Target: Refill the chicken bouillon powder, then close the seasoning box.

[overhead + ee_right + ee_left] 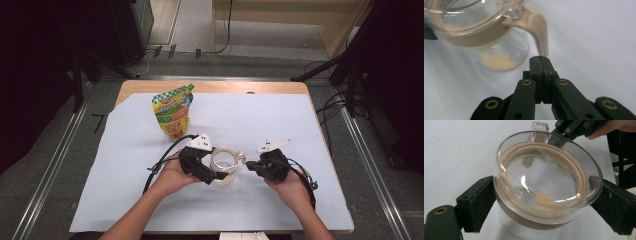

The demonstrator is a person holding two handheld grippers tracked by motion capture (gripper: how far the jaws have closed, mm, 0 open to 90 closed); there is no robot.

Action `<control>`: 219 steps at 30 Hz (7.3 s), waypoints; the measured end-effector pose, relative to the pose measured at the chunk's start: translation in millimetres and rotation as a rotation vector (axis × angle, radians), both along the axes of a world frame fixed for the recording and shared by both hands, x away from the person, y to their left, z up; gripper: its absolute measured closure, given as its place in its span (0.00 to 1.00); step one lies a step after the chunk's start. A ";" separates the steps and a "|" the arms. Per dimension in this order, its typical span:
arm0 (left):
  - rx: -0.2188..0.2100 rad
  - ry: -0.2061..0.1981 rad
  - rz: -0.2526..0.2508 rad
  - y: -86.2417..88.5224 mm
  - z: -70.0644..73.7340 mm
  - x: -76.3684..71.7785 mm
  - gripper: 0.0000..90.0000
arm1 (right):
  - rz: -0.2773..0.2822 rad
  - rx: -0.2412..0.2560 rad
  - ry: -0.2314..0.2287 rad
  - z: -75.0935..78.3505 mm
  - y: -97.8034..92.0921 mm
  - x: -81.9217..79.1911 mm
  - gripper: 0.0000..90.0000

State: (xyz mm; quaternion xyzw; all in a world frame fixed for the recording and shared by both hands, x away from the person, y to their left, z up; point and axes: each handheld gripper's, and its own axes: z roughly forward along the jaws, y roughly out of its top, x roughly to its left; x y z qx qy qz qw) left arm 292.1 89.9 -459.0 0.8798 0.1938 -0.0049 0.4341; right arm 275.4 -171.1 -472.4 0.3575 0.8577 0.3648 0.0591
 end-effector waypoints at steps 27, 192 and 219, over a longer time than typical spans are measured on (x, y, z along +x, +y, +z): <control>-0.009 -0.066 0.007 -3.6 13.8 -2.3 0.13 | -0.076 -0.038 -0.009 -12.2 10.5 17.0 1.00; -0.060 0.067 0.388 164.6 74.8 39.3 0.55 | 0.055 0.194 -0.101 40.9 36.2 -59.1 0.92; -0.035 0.064 0.468 151.9 55.5 82.5 0.59 | 0.228 0.200 -0.064 12.6 83.1 -64.1 0.66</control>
